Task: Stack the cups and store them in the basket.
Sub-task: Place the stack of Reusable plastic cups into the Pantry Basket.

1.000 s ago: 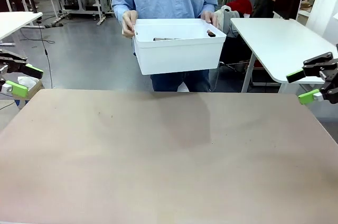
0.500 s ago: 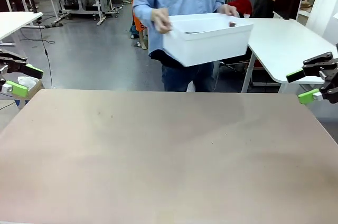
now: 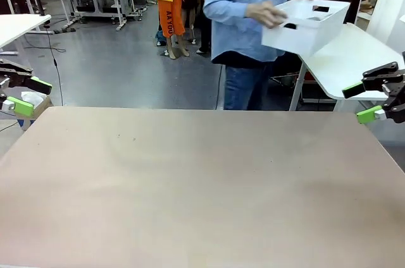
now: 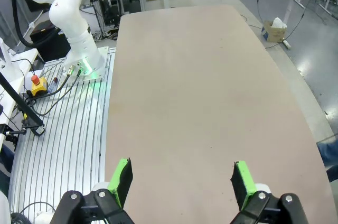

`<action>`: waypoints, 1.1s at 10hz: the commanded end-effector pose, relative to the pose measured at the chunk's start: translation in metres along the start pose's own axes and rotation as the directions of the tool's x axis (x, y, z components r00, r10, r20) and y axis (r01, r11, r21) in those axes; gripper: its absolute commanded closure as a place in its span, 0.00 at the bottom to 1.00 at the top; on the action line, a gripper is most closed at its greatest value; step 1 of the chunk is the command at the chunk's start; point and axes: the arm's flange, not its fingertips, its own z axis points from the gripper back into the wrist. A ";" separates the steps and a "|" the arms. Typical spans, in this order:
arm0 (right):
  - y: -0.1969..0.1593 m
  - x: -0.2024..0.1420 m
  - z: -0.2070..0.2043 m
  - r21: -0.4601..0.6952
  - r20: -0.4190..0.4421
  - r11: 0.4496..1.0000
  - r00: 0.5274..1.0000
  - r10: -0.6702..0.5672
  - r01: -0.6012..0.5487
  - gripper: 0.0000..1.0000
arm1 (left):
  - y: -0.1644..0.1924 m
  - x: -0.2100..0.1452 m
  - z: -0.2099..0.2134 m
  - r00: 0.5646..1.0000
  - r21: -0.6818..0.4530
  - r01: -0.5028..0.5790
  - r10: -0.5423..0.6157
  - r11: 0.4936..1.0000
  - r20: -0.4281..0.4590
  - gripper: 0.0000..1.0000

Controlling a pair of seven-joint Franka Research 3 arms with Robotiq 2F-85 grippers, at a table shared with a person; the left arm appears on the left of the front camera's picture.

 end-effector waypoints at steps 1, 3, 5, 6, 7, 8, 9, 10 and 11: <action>-0.004 0.002 0.001 0.003 0.022 1.000 1.000 0.019 -0.019 0.00 | -0.001 0.003 0.000 1.000 -0.003 -0.007 0.007 1.000 0.009 0.04; -0.004 0.002 0.001 0.003 0.022 1.000 1.000 0.019 -0.019 0.00 | -0.001 0.003 0.000 1.000 -0.003 -0.007 0.007 1.000 0.009 0.04; -0.004 0.002 0.001 0.003 0.022 1.000 1.000 0.019 -0.019 0.00 | -0.001 0.003 0.000 1.000 -0.003 -0.007 0.007 1.000 0.009 0.04; -0.004 0.002 0.001 0.003 0.022 1.000 1.000 0.019 -0.019 0.00 | -0.001 0.003 0.000 1.000 -0.003 -0.007 0.007 1.000 0.009 0.04; -0.004 0.002 0.001 0.003 0.022 1.000 1.000 0.019 -0.019 0.00 | -0.001 0.003 0.000 1.000 -0.003 -0.007 0.007 1.000 0.009 0.04; -0.004 0.002 0.001 0.003 0.022 1.000 1.000 0.019 -0.019 0.00 | -0.001 0.003 0.000 1.000 -0.003 -0.007 0.007 1.000 0.009 0.04; -0.004 0.002 0.001 0.003 0.022 1.000 1.000 0.019 -0.019 0.00 | -0.001 0.003 0.000 1.000 -0.003 -0.007 0.007 1.000 0.009 0.04; -0.004 0.002 0.001 0.003 0.022 1.000 1.000 0.019 -0.019 0.00 | -0.001 0.003 0.000 1.000 -0.003 -0.007 0.007 1.000 0.009 0.04; -0.004 0.002 0.001 0.003 0.022 1.000 1.000 0.019 -0.019 0.00 | -0.001 0.003 0.000 1.000 -0.003 -0.007 0.007 1.000 0.009 0.04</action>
